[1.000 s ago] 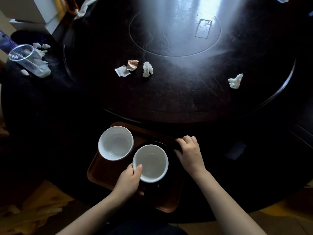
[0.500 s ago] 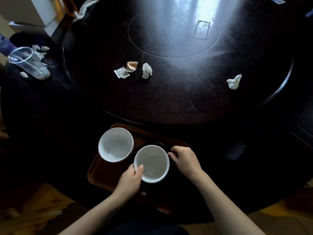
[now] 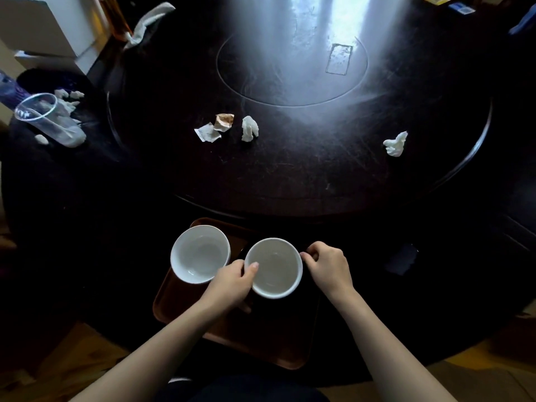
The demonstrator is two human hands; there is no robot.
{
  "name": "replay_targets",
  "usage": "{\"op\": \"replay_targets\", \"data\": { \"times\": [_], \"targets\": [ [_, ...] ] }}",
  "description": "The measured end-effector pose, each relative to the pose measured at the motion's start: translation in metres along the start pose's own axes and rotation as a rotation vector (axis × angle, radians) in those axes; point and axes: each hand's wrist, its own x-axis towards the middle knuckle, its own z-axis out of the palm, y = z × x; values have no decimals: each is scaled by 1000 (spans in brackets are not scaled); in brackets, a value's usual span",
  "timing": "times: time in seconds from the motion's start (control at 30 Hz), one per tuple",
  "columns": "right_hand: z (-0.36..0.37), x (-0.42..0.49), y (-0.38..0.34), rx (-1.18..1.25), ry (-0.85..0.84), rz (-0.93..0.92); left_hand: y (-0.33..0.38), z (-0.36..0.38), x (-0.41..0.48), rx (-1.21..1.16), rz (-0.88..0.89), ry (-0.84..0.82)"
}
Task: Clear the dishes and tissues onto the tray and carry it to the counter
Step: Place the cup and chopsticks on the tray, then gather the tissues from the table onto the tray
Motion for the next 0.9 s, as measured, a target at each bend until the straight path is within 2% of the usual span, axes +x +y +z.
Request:
{"op": "replay_targets", "data": {
  "times": [0.17,0.27,0.37,0.5,0.63,0.73,0.9],
  "targets": [
    [-6,9,1,-35,-89,25,14,-47,24,1,117,180],
    [-14,17,0,-8,-10,12,32,-93,55,10,183,292],
    [-25,32,-10,48,92,17,47,-136,100,43,164,365],
    [-37,67,-42,99,136,-36,70,-169,152,140,135,403],
    [-42,123,-92,126,159,-70,92,-183,192,135,161,423],
    [-39,166,-129,47,161,-54,101,-190,221,172,106,440],
    [-16,221,-162,-124,65,-55,112,-191,252,171,41,450]
  ]
}}
